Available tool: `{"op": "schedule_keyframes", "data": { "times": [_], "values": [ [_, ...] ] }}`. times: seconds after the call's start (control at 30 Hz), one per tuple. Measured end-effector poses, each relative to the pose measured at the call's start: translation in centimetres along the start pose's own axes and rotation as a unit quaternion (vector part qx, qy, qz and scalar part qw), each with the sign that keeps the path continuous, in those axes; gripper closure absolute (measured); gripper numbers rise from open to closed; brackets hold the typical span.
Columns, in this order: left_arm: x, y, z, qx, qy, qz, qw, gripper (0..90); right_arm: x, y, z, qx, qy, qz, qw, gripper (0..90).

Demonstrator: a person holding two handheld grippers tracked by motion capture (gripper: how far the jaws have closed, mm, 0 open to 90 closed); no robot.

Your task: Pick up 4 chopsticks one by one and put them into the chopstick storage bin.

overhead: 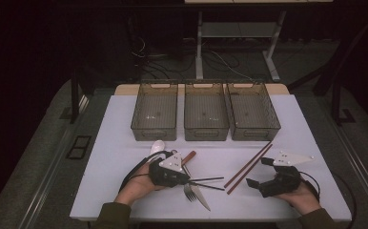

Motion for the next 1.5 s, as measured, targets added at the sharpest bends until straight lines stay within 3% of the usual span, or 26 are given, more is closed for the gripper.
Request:
{"op": "schedule_keyframes", "data": {
  "times": [0.5, 0.73, 1.03, 1.3, 1.5],
  "values": [
    [0.2, 0.0, 0.1, 0.013, -0.005, -0.005, 0.9999, 85.2, 0.0, 0.0, 0.0, -0.001, 0.000, -0.001, 1.0000, 0.8],
    [0.4, 0.0, 0.2, 0.019, 0.007, 0.000, 0.9998, 85.8, 0.0, 0.0, 0.0, 0.000, 0.000, -0.002, 1.0000, 0.9],
    [0.1, 0.4, 0.5, 0.041, 0.012, -0.012, 0.9990, 85.7, 0.0, 0.0, 0.0, -0.001, -0.001, -0.002, 1.0000, 0.8],
    [0.8, 0.2, 1.6, 0.066, 0.038, -0.016, 0.9970, 85.7, 0.0, 0.0, 0.0, 0.001, -0.001, -0.001, 1.0000, 0.8],
    [1.0, -0.2, 2.7, 0.081, 0.059, 0.000, 0.9949, 85.7, -0.1, 0.0, 0.0, 0.000, -0.002, 0.000, 1.0000, 0.8]
  ]
}}
Point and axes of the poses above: each handheld gripper's, and its own axes: x roughly backward along the jaws, y roughly out of its top, z roughly to its left, the point moved 1 cm from there along -x, roughly forward along the jaws, and after that the axes turned 14 degrees about -x, right-handed, at the moved point
